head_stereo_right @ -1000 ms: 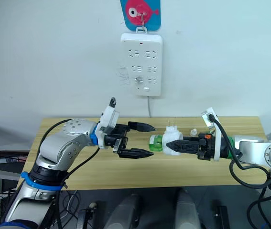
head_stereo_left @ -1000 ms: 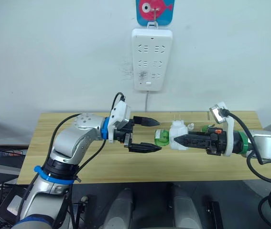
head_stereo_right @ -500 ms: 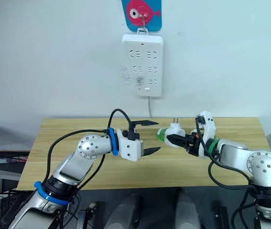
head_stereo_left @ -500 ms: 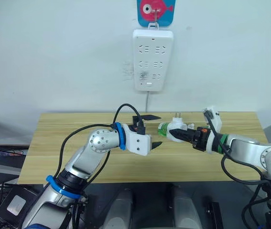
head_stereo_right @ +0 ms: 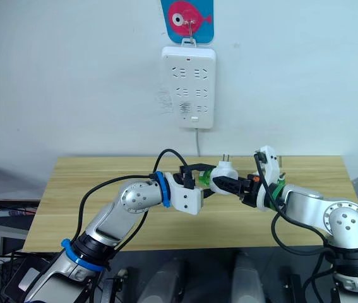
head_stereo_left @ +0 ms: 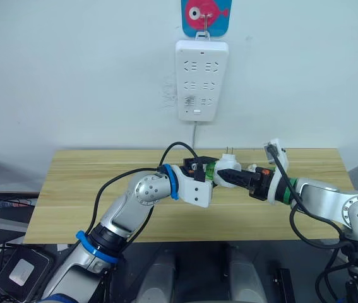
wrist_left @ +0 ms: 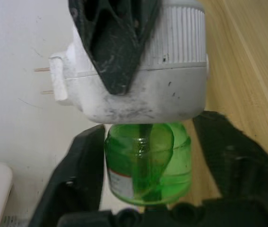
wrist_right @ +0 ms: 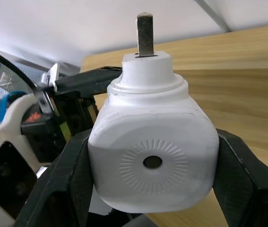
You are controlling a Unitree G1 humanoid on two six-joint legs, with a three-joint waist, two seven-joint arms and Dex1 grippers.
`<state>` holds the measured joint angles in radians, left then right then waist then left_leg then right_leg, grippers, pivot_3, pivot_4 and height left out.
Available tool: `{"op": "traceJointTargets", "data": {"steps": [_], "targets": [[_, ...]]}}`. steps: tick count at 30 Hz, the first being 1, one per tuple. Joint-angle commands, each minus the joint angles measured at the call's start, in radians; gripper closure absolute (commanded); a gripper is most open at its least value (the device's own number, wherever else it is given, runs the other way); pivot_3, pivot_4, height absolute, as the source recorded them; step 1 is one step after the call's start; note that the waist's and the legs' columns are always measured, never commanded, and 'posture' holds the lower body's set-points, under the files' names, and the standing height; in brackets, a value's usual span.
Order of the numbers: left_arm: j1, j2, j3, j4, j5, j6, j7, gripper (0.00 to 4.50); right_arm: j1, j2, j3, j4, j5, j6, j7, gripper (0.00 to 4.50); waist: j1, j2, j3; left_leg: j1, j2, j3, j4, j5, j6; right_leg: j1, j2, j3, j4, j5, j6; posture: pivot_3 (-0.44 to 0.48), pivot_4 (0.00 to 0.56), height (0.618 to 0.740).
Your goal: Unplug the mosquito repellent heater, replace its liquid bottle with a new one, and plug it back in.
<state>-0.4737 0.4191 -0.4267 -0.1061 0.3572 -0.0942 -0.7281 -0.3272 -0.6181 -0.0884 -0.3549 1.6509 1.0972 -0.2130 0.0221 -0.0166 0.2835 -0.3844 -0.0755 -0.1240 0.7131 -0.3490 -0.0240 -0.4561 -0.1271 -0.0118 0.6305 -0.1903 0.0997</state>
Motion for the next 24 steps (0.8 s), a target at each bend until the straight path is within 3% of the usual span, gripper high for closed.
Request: {"op": "traceJointTargets", "data": {"steps": [1,4,8,9,11,19,24], "targets": [[0.003,-0.007,-0.007,-0.012,0.017,0.007,0.013,2.25,-0.001,-0.013,0.004,-0.054,0.057,-0.020,0.014,1.51,0.000,0.000,0.000,0.000,0.000,0.000,0.000,0.000,0.000,0.000,0.000,0.000,0.000,0.000,0.000,0.054,0.241,0.740],[0.002,-0.009,-0.005,-0.010,0.019,0.006,0.013,2.25,-0.011,-0.020,0.008,-0.063,0.055,-0.022,0.041,1.51,0.000,0.000,0.000,0.000,0.000,0.000,0.000,0.000,0.000,0.000,0.000,0.000,0.000,0.000,0.000,0.054,0.241,0.740],[-0.004,-0.022,-0.001,0.000,0.013,0.012,0.017,2.25,-0.023,-0.016,0.007,-0.096,0.006,-0.050,0.092,0.13,0.000,0.000,0.000,0.000,0.000,0.000,0.000,0.000,0.000,0.000,0.000,0.000,0.000,0.000,0.000,0.053,0.242,0.740],[-0.003,-0.026,0.003,0.003,0.007,0.017,0.020,2.25,-0.023,-0.019,0.008,-0.110,-0.029,-0.058,0.110,0.00,0.000,0.000,0.000,0.000,0.000,0.000,0.000,0.000,0.000,0.000,0.000,0.000,0.000,0.000,0.000,0.052,0.242,0.740],[0.004,-0.047,0.022,0.010,-0.020,0.041,0.032,2.25,-0.013,-0.027,0.013,-0.141,-0.106,-0.073,0.150,0.00,0.000,0.000,0.000,0.000,0.000,0.000,0.000,0.000,0.000,0.000,0.000,0.000,0.000,0.000,0.000,0.052,0.242,0.740],[0.077,-0.254,0.193,-0.022,-0.321,0.260,0.098,2.25,0.044,0.042,0.053,-0.257,-0.430,-0.228,0.230,0.00,-0.001,0.000,-0.004,0.000,0.000,0.000,0.000,0.000,0.000,0.000,0.000,0.000,0.001,0.000,0.000,0.048,0.237,0.740],[0.084,-0.304,0.218,-0.065,-0.387,0.340,0.137,2.25,0.025,0.124,0.085,-0.263,-0.559,-0.288,0.227,0.00,-0.001,0.000,-0.013,0.001,0.000,0.000,0.001,0.000,0.000,0.000,0.000,0.000,0.001,0.000,0.000,0.042,0.230,0.740]]}}
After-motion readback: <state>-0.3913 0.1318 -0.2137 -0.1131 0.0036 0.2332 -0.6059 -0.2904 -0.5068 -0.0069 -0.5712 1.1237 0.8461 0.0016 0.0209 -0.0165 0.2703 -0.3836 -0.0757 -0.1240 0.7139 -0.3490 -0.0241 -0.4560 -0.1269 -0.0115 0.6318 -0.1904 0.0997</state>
